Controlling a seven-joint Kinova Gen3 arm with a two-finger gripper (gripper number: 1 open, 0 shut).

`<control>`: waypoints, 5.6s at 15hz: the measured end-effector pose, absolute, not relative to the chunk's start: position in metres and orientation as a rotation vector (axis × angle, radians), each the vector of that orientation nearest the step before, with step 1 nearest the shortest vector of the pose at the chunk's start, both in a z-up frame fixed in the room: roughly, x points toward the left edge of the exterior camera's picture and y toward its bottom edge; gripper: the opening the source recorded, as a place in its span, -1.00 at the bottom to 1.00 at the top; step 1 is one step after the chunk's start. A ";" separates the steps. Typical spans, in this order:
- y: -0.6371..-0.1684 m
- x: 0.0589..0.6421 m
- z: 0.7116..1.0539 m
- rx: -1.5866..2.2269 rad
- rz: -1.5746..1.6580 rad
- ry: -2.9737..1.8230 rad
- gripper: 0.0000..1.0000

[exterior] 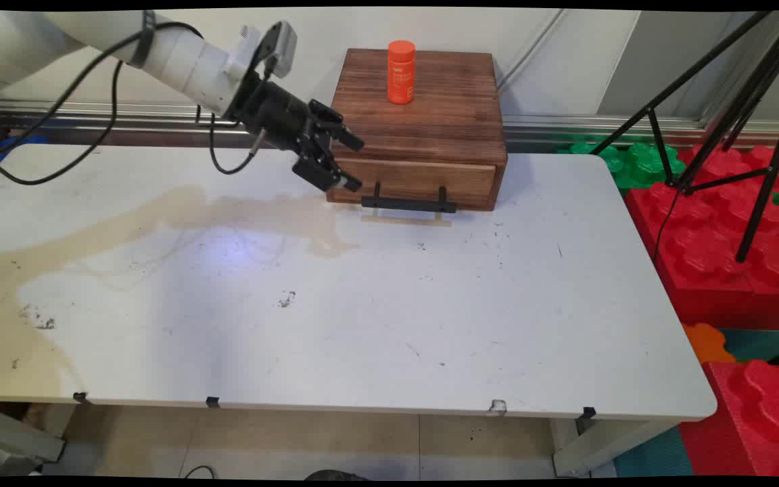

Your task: Open the drawer

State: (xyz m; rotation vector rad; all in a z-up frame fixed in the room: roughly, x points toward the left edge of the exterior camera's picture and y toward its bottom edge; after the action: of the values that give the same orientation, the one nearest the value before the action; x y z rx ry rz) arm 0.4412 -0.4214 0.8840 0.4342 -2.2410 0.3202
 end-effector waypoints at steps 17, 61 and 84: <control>-0.466 0.385 0.812 0.365 0.339 -2.380 1.00; -0.429 0.320 0.782 0.245 0.310 -2.470 1.00; -0.366 0.306 0.784 0.175 0.239 -2.466 1.00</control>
State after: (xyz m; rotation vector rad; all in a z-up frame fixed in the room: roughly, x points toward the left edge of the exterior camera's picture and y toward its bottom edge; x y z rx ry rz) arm 0.3055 -0.3664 0.7841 0.1755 -2.4660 0.2393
